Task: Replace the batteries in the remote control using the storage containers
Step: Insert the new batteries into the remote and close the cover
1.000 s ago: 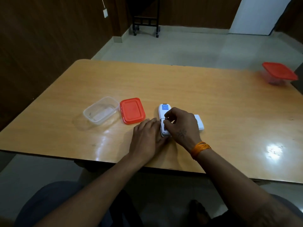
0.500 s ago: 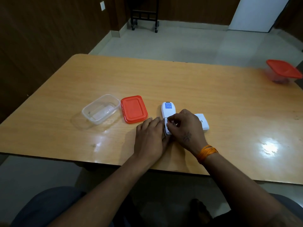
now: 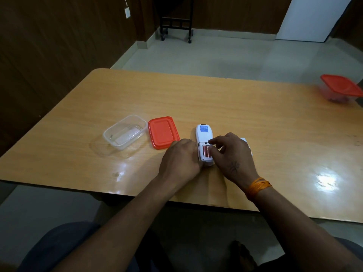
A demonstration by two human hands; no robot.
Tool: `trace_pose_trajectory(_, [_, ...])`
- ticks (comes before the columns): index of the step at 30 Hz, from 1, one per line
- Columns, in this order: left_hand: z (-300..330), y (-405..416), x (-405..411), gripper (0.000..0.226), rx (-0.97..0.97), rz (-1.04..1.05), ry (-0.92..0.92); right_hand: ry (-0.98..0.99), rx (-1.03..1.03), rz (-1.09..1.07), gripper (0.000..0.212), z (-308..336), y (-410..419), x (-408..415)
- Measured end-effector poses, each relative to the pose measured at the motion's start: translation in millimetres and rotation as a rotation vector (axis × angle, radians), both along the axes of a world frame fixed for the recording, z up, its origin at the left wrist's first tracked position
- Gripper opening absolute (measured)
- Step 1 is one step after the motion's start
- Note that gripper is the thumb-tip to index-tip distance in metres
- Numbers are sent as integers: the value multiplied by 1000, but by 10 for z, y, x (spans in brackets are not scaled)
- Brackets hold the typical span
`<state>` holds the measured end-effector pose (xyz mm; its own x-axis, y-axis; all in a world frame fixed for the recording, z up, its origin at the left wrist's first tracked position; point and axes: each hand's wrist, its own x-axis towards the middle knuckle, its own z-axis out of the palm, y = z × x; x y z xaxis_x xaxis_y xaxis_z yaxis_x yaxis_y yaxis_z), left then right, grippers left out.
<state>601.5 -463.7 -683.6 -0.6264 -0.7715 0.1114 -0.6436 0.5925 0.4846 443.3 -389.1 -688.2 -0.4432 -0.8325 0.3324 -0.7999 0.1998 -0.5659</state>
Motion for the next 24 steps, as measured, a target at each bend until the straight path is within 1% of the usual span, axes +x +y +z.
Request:
trace_pose_trajectory(2, [79, -67, 42, 55, -12, 6, 4, 8, -16, -20, 16, 28, -11, -19])
trace_pose_trajectory(6, [150, -230, 144, 88, 53, -23, -69, -25, -40, -26, 15, 64, -56, -38])
trace_pose_trajectory(8, [170, -308, 183, 94, 91, -23, -81, -32, -18, -20, 15, 56, -73, -38])
trace_pose_trajectory(10, [195, -370, 230, 88, 89, -14, -70, -33, 9, -14, 14, 22, -95, -25])
trace_pose_trajectory(13, [202, -417, 294, 67, 46, 35, -8, -53, 23, -17, 13, -22, -134, -4])
trace_pose_trajectory(16, [196, -347, 284, 54, -29, 59, 54, -59, 31, -42, 14, -5, -167, -16])
trace_pose_trajectory(20, [194, -293, 241, 54, -116, 86, 41, -49, 35, -64, 16, 53, -149, -24])
trace_pose_trajectory(22, [174, -308, 250, 54, -125, 109, 45, 29, 62, -90, 19, 91, -102, -79])
trace_pose_trajectory(24, [153, -266, 228, 49, -106, 94, 93, 96, 110, -157, 25, 142, -47, -202])
